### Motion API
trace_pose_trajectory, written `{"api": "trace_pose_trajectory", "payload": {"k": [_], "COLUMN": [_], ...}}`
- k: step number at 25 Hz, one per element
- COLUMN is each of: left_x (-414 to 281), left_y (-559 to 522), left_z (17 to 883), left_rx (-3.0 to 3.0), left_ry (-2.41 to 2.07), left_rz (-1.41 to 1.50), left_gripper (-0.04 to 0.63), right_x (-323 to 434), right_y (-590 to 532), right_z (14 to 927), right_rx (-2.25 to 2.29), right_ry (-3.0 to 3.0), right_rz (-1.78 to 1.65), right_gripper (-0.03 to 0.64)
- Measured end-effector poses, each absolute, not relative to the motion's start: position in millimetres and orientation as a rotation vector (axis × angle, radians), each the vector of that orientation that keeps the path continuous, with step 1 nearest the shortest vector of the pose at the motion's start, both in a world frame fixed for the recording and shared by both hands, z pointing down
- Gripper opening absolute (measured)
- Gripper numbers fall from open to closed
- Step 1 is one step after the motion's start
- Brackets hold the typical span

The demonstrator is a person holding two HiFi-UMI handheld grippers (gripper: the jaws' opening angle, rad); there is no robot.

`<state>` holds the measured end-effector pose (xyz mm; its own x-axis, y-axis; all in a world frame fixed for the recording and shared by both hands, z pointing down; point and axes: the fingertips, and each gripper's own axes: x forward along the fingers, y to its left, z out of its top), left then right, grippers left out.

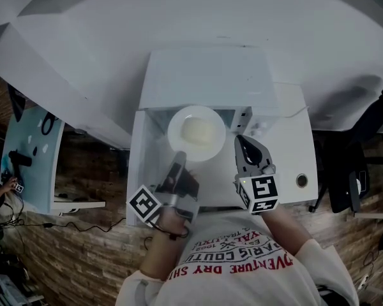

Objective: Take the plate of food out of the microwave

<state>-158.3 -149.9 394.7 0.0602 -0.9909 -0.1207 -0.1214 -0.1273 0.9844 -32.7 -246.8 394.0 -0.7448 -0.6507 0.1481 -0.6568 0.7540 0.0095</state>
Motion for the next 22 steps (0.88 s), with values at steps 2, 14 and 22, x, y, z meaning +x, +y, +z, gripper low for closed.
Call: {"api": "trace_pose_trajectory", "payload": {"k": [2, 14, 22], "left_x": [-158.6, -161.4, -162.6], "left_y": [-150.5, -151.5, -154.4], "left_z": [395.7, 396.4, 400.2], "left_rx": [1.421, 1.414, 1.4], "left_ry": [-1.202, -1.21, -1.216], "left_rz": [-1.192, -1.194, -1.197], "left_gripper": [0.014, 0.014, 0.014], "right_x": [-33.2, -39.6, -44.0], "right_y": [-247.7, -251.7, -254.6], "right_z": [394.6, 398.2, 404.1], "right_rx": [1.055, 1.039, 1.017], "right_ry": [-2.805, -2.802, -2.8], "right_rz": [0.066, 0.07, 0.075], "right_gripper": [0.011, 0.011, 0.011]}}
